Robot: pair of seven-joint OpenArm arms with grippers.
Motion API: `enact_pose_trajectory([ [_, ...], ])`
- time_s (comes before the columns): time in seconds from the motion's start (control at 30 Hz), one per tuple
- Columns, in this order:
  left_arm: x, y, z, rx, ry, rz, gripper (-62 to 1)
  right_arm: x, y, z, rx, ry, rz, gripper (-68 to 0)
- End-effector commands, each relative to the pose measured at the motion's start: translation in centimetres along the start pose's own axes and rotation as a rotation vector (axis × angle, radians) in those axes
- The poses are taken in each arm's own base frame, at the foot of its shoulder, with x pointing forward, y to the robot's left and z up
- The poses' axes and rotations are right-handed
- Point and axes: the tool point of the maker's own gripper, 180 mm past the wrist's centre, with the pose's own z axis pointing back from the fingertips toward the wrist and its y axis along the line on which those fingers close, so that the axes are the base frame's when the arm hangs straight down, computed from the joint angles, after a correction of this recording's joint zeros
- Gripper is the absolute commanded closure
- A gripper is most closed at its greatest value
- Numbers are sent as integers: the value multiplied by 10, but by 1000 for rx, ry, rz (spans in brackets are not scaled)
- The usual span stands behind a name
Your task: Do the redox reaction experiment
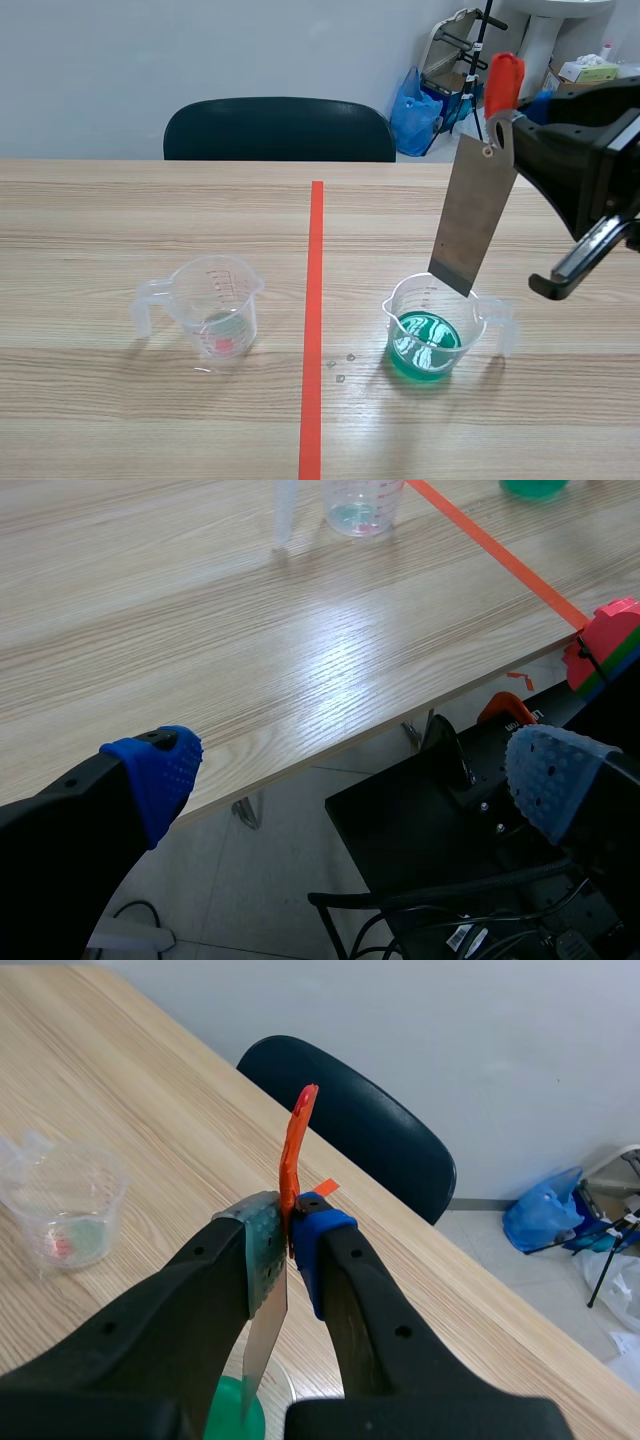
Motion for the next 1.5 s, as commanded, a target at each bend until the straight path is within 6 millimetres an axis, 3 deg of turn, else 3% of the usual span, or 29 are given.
enact_pose_trajectory([
  [0.0, 5, 0, -1, 3, -27, 3, -623, 18, -1, -3, 16, -61, 26, -20],
  [0.33, 5, 0, -1, 3, -27, 3, -623, 31, 14, -19, 73, -109, 22, -20],
  [0.83, 5, 0, -1, 3, -27, 3, -623, 61, 52, -62, 247, -217, -17, -20],
  [1.47, 5, 0, -1, 3, -27, 3, -623, 65, 86, -112, 437, -271, -51, -20],
])
